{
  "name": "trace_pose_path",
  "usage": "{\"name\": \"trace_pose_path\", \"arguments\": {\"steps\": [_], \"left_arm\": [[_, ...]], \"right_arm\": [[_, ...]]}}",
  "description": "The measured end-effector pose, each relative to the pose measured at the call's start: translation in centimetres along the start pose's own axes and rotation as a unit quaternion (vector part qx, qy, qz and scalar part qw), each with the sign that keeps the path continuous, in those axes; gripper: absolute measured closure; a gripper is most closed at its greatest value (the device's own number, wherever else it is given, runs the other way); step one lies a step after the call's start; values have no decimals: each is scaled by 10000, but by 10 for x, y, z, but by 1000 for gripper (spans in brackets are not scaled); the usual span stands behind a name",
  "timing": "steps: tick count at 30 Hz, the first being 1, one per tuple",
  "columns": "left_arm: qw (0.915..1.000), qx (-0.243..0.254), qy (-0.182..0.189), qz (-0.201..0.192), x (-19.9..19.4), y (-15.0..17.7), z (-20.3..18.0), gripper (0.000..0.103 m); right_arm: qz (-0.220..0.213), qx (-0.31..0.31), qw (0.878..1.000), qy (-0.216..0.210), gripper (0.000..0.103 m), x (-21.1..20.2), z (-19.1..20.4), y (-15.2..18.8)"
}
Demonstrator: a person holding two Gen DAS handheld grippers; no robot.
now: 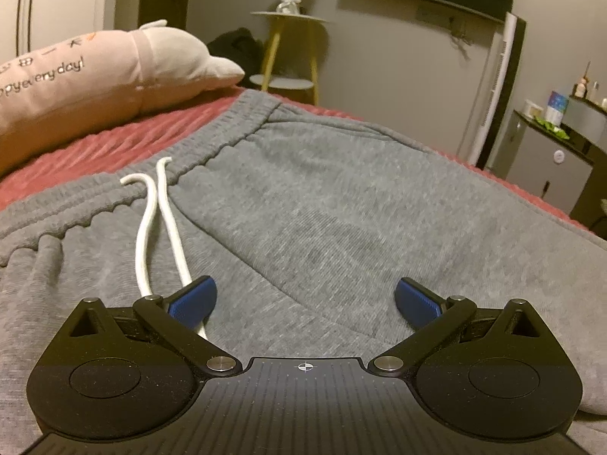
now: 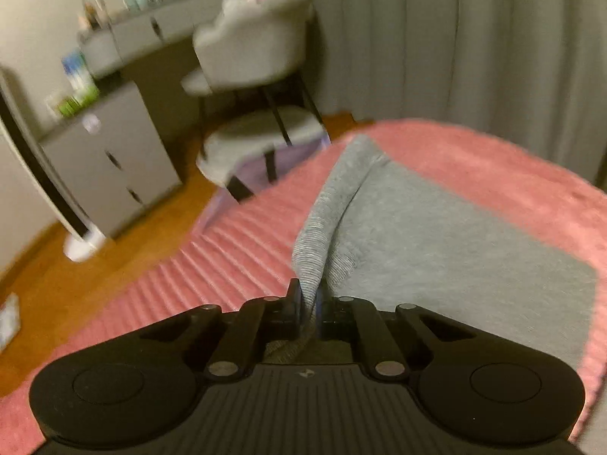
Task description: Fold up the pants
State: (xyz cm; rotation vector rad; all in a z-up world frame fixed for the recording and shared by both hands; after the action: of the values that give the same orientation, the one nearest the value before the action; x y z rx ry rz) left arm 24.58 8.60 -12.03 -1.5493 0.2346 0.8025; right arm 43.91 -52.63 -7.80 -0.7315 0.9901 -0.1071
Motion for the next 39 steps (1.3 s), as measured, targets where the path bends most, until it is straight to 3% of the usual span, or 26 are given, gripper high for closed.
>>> {"name": "trace_pose_path", "arguments": {"steps": [4, 7, 10, 12, 13, 14, 15, 17, 18, 19, 21, 23, 24, 25, 28, 31, 32, 34, 36, 38, 39], "left_arm": [[9997, -177, 164, -70, -7, -2, 7, 0], [9986, -355, 374, -117, -14, -3, 10, 0], [9961, -557, 645, -207, -20, -3, 12, 0], [9932, -708, 872, -318, -24, -4, 11, 0], [9919, -747, 971, -323, -25, -5, 9, 0], [9915, -739, 1027, -315, -25, -6, 6, 0], [9915, -644, 1086, -302, -26, -10, 3, 0], [9915, -269, 1248, -247, -26, -18, -6, 0], [9905, -189, 1352, -166, -26, -24, -8, 0], [9883, -262, 1498, -76, -25, -28, -7, 0], [9758, -772, 2039, 143, -22, -39, -1, 0], [9609, -1157, 2485, 399, -12, -52, 5, 0], [9564, -1210, 2602, 550, -5, -60, 7, 0], [9560, -1227, 2586, 644, 1, -67, 8, 0], [9615, -1190, 2401, 604, 14, -92, 10, 0], [9594, -1071, 2497, 753, 38, -110, -1, 4], [9594, -1102, 2433, 907, 50, -112, -2, 9], [9553, -1256, 2344, 1294, 73, -109, -5, 39], [9468, -1462, 2400, 1569, 90, -103, -8, 45], [9454, -1481, 2440, 1576, 98, -100, -11, 62], [9476, -1438, 2375, 1580, 101, -100, -12, 81]], "right_arm": [[-422, 630, 9928, -926, 97, -95, -67, -1], [-693, 1092, 9832, -1289, 97, -162, -143, 27], [-423, 1330, 9855, -960, 94, -176, -220, 73], [-2, 1558, 9869, -421, 95, -153, -267, 101], [178, 1910, 9810, -289, 98, -143, -291, 111], [121, 2217, 9733, -589, 98, -141, -302, 111], [225, 2437, 9668, -728, 94, -139, -307, 105], [403, 2720, 9562, -1000, 62, -136, -306, 91], [359, 2753, 9530, -1212, 34, -134, -304, 85], [311, 2715, 9543, -1212, 32, -132, -302, 82], [205, 2625, 9574, -1187, 34, -124, -303, 82], [85, 2503, 9594, -1294, 48, -120, -302, 84], [52, 2401, 9617, -1319, 68, -126, -302, 89], [67, 2303, 9639, -1334, 80, -127, -302, 89], [110, 2463, 9589, -1408, 83, -137, -310, 93], [187, 2756, 9473, -1621, 83, -142, -316, 93], [199, 2794, 9456, -1653, 81, -143, -316, 95], [221, 2887, 9418, -1710, 81, -138, -317, 93], [220, 2927, 9398, -1750, 81, -137, -319, 93], [186, 2910, 9400, -1772, 83, -137, -319, 92], [138, 2870, 9418, -1745, 93, -138, -318, 93]]}}
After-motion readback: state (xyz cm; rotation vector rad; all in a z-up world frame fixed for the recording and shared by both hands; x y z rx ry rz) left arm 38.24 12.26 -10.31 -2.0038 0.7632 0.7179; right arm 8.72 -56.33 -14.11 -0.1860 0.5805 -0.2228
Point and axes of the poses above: each gripper's, at about its wrist camera, not at the fingertips, and x roughly the way its jaws point, z to its left, y to its underside, the point moved 6 cm from there along x, roughly the way its jaws point, and after that the axes turned 15 degrees about x, right-handed, at the moved point
